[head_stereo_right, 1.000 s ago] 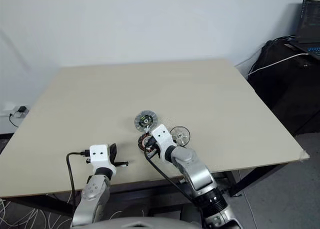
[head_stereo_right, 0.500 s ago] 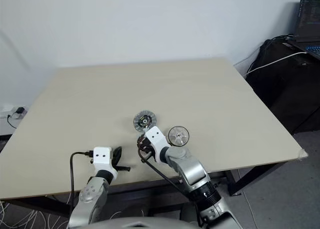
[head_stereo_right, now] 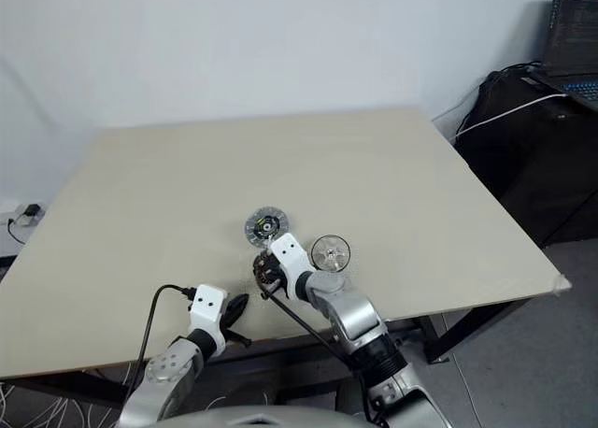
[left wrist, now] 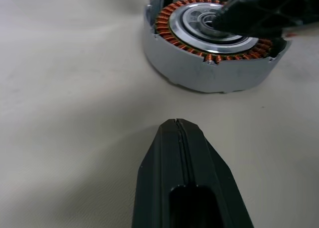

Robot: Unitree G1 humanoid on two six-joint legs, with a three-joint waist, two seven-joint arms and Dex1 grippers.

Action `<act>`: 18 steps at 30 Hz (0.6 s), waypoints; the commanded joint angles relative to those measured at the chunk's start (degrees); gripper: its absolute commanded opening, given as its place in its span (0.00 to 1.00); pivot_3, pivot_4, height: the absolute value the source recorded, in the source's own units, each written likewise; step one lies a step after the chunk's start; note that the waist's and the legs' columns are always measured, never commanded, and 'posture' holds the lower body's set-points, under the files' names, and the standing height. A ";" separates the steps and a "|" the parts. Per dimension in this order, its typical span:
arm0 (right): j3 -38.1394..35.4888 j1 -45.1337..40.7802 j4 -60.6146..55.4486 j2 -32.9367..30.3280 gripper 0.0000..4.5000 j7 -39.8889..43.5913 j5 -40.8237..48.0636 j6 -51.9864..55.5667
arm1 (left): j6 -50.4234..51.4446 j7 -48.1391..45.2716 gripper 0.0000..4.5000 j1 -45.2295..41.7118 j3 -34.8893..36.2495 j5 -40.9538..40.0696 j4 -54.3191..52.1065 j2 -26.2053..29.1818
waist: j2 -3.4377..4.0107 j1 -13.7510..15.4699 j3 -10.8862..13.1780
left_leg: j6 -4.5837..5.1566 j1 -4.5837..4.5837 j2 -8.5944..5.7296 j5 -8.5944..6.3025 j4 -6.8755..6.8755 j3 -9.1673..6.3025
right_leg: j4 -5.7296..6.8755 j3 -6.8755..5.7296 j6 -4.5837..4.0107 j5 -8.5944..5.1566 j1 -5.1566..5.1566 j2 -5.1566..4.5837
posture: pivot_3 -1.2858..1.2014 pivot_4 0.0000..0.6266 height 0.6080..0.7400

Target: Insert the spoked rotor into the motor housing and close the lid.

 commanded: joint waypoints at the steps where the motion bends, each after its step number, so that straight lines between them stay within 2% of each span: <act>1: -1.06 -1.51 0.24 0.86 0.01 -0.43 0.32 -1.77 | -0.27 -0.53 0.00 -0.47 -0.19 -0.68 -2.46 0.07 | 0.00 -0.15 0.00 | 0.01 0.00 0.00 0.00 -0.01 0.00 | 0.00 0.01 -0.01 0.00 -0.01 0.00 | 0.52 0.00 1.00; 18: -2.60 -2.75 3.96 1.28 0.01 -2.43 -0.25 -3.72 | -0.20 -1.22 0.00 -0.92 -0.47 -0.88 -2.51 -0.60 | 0.04 -0.18 0.01 | 0.00 0.00 0.00 0.01 -0.04 -0.01 | 0.00 0.01 -0.03 -0.01 -0.03 -0.01 | 0.52 0.00 1.00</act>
